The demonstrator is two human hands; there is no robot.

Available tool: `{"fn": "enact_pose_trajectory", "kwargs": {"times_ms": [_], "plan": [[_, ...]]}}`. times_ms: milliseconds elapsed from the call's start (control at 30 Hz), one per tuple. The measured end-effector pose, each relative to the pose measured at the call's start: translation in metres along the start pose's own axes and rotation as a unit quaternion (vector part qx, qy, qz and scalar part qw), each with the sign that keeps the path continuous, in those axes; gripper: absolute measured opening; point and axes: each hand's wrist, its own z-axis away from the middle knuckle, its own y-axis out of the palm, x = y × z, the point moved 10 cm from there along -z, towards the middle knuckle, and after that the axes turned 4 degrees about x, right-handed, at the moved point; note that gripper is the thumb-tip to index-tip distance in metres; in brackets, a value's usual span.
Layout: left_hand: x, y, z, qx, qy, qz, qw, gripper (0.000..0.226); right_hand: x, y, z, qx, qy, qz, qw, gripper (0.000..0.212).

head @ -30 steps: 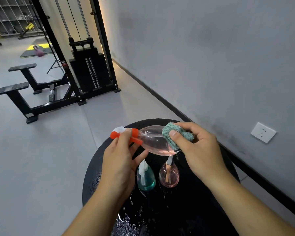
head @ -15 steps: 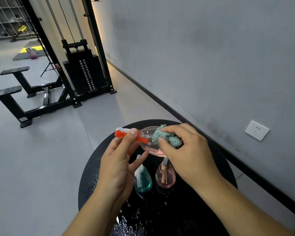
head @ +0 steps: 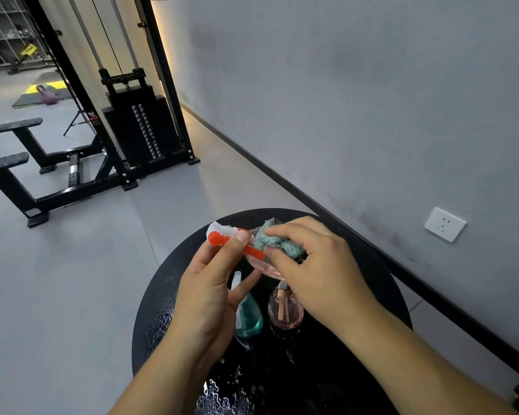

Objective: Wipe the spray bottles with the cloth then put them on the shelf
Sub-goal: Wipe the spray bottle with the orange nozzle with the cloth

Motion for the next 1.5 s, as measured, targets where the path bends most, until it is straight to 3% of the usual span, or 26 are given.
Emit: {"fn": "enact_pose_trajectory", "kwargs": {"times_ms": [200,367,533,700,867,1100,1233,1400,1500], "plan": [[0.000,-0.006,0.000,-0.011,-0.003,0.005,1.000,0.034,-0.010,-0.011,-0.002,-0.024,0.027,-0.019,0.999,0.018],[0.002,-0.011,0.001,-0.033,-0.011,0.017,0.999,0.039,0.001,0.007,0.002,0.038,-0.008,0.046,0.998,0.026],[0.002,-0.023,0.000,-0.060,-0.014,0.047,0.997,0.039,-0.013,-0.010,0.002,-0.004,0.046,-0.011,0.999,0.023],[0.005,-0.021,0.001,-0.051,-0.016,0.051,0.997,0.037,0.005,0.017,0.007,0.072,-0.008,0.065,0.995,0.023],[0.000,-0.027,-0.002,-0.064,-0.007,0.063,0.996,0.030,-0.009,-0.010,0.001,-0.008,0.030,0.007,1.000,0.025],[-0.001,-0.021,0.000,-0.056,-0.005,0.047,0.997,0.029,0.014,0.017,0.009,0.071,-0.104,0.165,0.978,0.033],[-0.004,-0.026,0.000,-0.067,-0.006,0.066,0.996,0.032,0.011,0.005,0.006,0.032,-0.105,0.174,0.979,0.038],[0.006,-0.021,0.001,-0.055,-0.023,0.056,0.997,0.033,0.025,0.033,0.017,0.090,-0.156,0.191,0.965,0.032],[0.000,-0.027,0.000,-0.071,-0.011,0.062,0.996,0.028,0.017,0.019,0.008,0.068,-0.118,0.168,0.976,0.032]]}}
